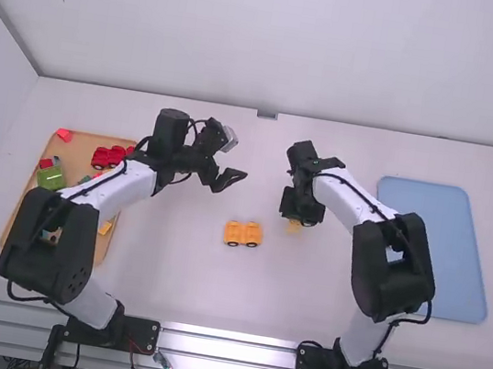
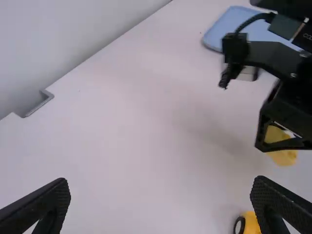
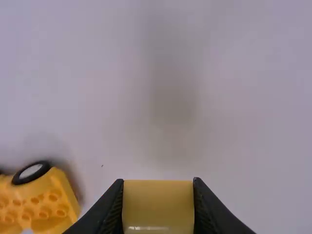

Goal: Assemble lego blocks to make yellow taxi

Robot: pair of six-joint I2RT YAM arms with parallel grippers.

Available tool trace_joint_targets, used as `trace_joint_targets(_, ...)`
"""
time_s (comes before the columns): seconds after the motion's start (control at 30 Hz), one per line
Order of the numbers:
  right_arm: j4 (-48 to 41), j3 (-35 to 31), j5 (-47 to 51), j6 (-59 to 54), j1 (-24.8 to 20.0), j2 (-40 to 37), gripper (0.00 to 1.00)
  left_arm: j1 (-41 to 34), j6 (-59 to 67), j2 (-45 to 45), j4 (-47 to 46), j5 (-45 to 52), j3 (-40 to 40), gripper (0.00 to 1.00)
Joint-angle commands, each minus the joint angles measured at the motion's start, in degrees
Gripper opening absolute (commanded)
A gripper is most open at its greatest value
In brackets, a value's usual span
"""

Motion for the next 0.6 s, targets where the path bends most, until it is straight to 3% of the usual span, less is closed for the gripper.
trace_joint_targets(0.0,0.0,-2.01,-0.59,22.67,0.37,-1.16,0.0,0.37,0.2,0.35,-0.31,-1.36,-0.24,0.99)
trace_joint_targets(0.4,0.83,-6.95,-8.46,67.36,-1.29,-1.16,0.0,0.37,-0.2,0.35,-1.97,-1.2,-0.24,0.99)
trace_joint_targets(0.57,9.05,-11.54,-11.72,70.23,-1.31,-1.16,0.0,0.37,-0.22,0.35,-2.49,-1.2,-0.24,0.99)
